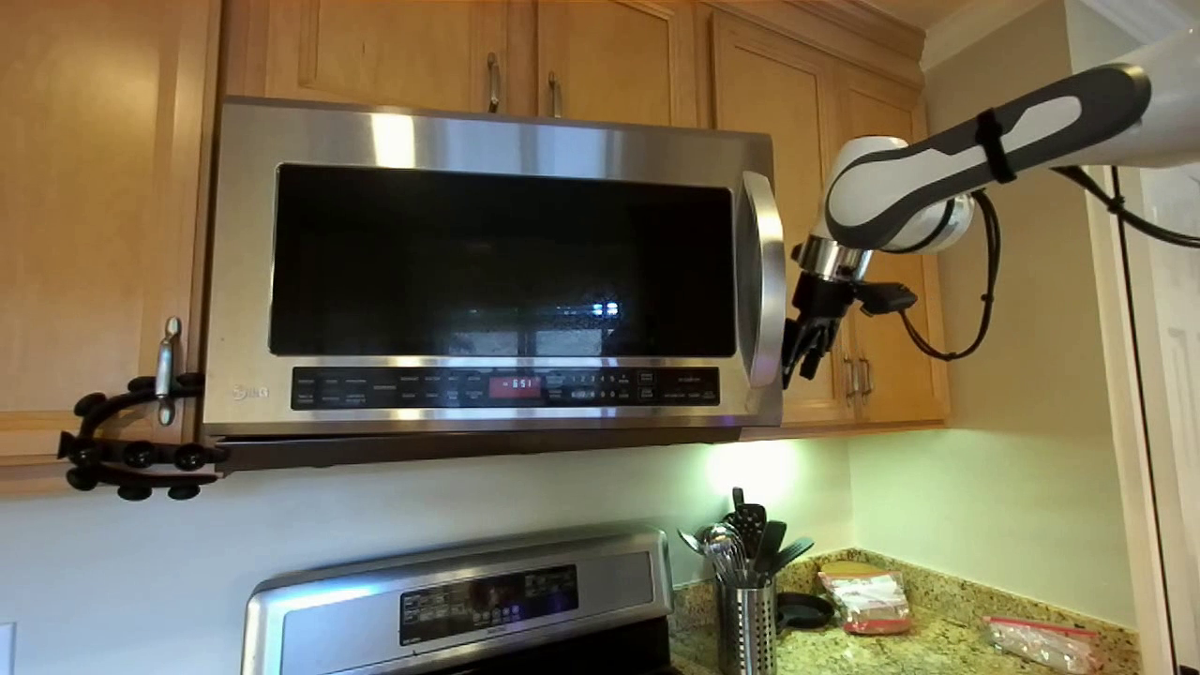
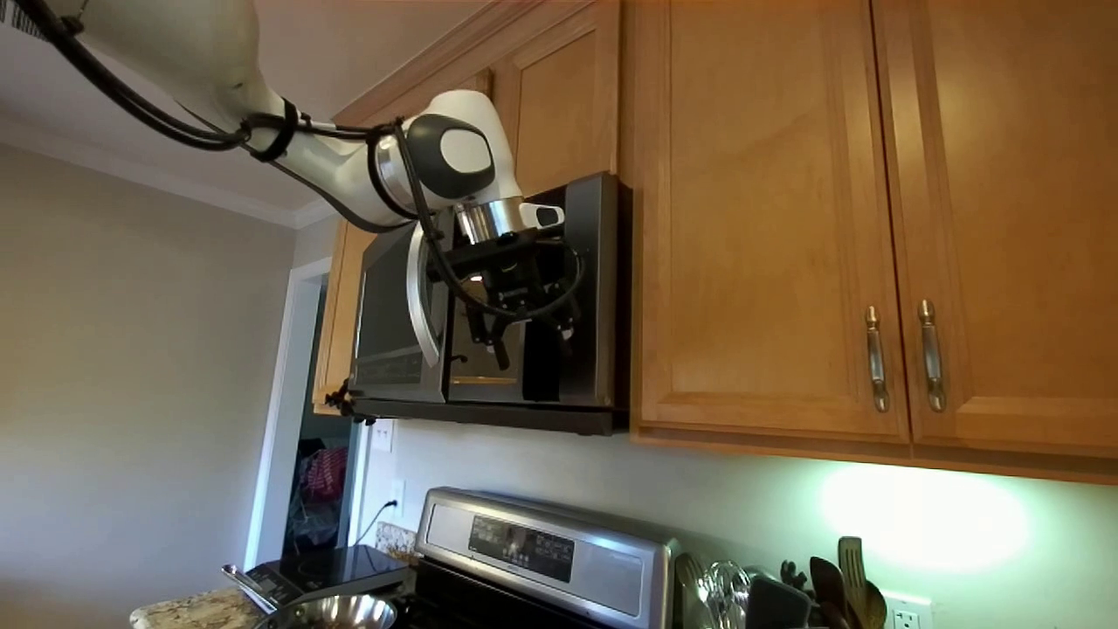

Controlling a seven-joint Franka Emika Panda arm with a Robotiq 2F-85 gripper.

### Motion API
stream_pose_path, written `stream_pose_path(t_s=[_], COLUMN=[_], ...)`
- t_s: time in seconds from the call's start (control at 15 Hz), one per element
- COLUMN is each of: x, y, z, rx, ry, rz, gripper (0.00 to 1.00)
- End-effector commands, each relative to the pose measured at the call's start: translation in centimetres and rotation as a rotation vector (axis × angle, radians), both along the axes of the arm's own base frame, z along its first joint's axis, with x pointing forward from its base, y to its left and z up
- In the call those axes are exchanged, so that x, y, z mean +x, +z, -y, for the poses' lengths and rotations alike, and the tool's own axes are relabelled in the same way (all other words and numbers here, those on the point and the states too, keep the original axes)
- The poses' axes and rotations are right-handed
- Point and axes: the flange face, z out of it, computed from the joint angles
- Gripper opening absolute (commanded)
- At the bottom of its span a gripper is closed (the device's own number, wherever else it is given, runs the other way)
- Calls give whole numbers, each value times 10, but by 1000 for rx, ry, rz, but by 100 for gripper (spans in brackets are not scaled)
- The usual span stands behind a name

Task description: Open the microwave door

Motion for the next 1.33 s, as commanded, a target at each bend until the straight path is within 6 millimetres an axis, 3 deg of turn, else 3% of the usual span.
stream_pose_path(t_s=[0.0, 0.47, 1.07, 1.27], x=[17, 31, 0, -12], y=[9, 7, -3, -4], z=[-4, -37, -99, -104], rx=[-3, 26, -13, -16], ry=[92, 222, 350, 341], rz=[5, 18, -16, -19], gripper=[100, 100, 100, 100])
